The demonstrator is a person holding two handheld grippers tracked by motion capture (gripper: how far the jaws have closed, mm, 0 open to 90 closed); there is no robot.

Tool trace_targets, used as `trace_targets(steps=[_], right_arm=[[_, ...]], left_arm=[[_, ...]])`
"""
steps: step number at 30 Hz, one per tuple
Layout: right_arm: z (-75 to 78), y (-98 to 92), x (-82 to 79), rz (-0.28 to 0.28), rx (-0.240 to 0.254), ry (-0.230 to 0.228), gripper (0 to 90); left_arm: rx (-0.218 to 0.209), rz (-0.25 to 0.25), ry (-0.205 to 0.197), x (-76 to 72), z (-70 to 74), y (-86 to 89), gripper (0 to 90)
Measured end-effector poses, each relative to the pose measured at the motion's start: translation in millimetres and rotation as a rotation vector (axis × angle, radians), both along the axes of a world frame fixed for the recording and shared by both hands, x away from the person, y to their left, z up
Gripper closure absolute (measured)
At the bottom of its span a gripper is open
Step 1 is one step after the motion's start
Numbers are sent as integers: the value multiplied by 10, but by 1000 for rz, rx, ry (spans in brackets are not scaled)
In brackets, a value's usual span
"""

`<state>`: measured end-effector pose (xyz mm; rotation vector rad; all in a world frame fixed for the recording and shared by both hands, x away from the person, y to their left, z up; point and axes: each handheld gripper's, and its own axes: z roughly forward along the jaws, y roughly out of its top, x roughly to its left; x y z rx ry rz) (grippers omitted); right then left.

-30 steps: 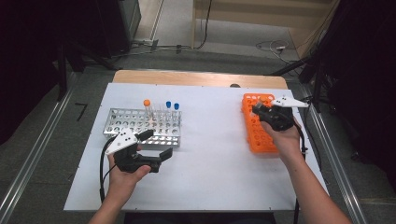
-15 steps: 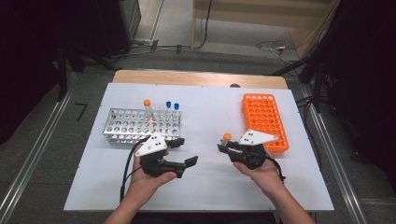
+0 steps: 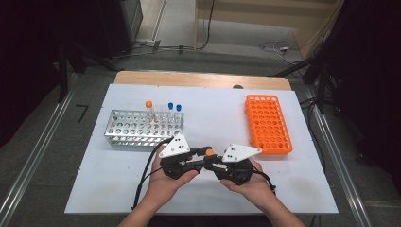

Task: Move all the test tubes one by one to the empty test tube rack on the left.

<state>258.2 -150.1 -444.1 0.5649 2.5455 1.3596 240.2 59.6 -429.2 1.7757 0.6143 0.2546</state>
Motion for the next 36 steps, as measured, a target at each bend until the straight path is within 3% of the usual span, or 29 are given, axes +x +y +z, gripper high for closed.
trace_targets(steps=[4,8,11,15,22,29,36], right_arm=[[-9,-4,-20,5,11,-4,716],[-20,-94,-35,1,13,-12,542],[-46,-282,-28,-16,42,-9,421],[-100,-598,-16,-86,73,-9,309],[-147,-1086,-4,-163,82,9,101],[-193,-1395,-16,-231,75,19,44],[-205,-1609,-44,-271,96,22,45]], left_arm=[[4,7,-14,-11,14,39,705],[-16,59,-25,-11,76,223,706],[-27,119,-31,1,119,443,706],[-34,207,-36,36,157,785,706],[-48,331,-49,144,234,1299,707],[-63,427,-65,346,373,1643,707],[-79,517,-77,633,370,1798,708]])
